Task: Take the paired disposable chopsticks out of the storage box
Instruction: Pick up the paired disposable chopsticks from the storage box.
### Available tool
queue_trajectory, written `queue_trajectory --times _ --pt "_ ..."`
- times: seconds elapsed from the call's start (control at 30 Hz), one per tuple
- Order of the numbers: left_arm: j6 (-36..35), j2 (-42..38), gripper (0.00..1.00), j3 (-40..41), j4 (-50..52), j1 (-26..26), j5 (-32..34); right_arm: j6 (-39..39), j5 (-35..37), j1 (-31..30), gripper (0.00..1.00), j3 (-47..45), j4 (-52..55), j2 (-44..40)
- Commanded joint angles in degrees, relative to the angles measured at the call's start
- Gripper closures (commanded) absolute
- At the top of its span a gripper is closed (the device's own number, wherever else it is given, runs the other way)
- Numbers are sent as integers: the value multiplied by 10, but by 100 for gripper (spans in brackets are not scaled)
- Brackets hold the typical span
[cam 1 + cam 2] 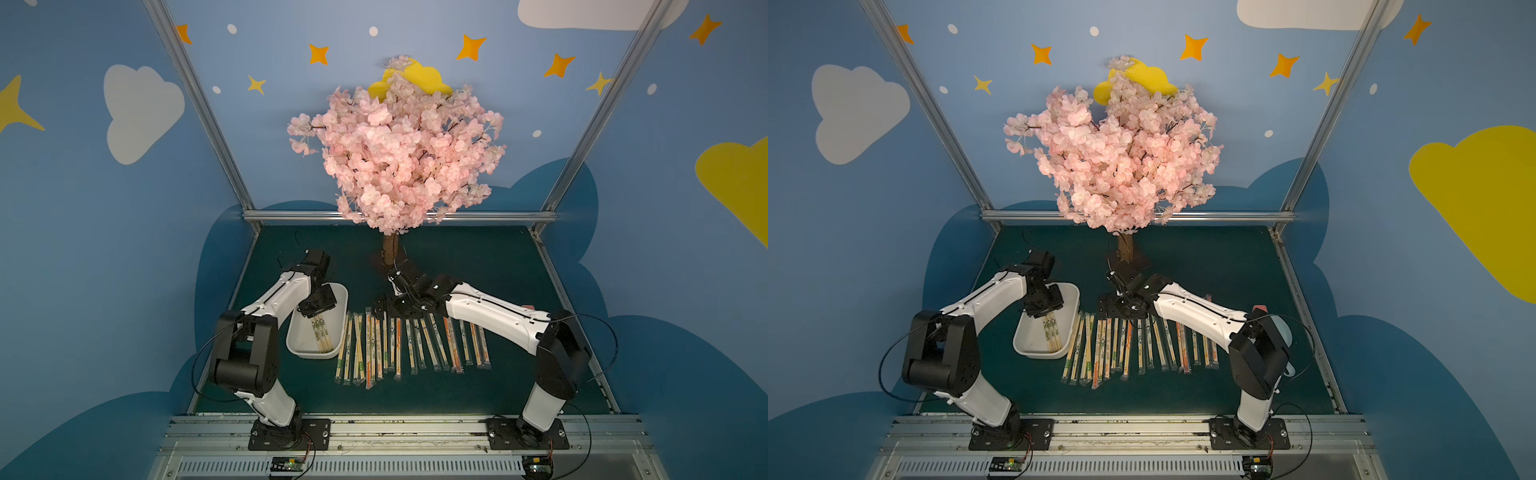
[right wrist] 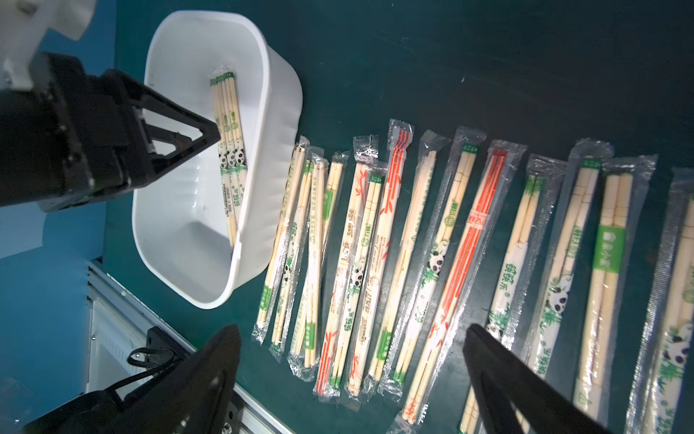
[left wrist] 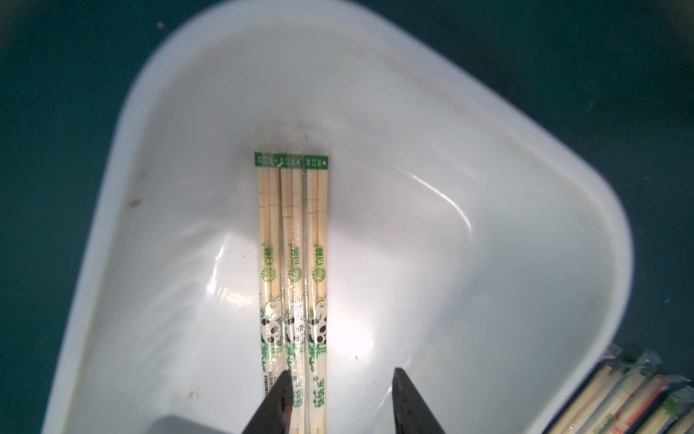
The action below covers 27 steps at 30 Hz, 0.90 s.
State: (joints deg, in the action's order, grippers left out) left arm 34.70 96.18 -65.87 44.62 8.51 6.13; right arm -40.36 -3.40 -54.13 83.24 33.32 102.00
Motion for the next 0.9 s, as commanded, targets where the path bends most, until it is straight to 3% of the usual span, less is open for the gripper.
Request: queue_trajectory --times 0.0,0.87 --pt "-8 19 57 0 6 -1 -14 14 16 -6 4 14 22 10" --pt "-11 96 64 16 -24 -2 -9 12 19 -9 4 8 22 12"
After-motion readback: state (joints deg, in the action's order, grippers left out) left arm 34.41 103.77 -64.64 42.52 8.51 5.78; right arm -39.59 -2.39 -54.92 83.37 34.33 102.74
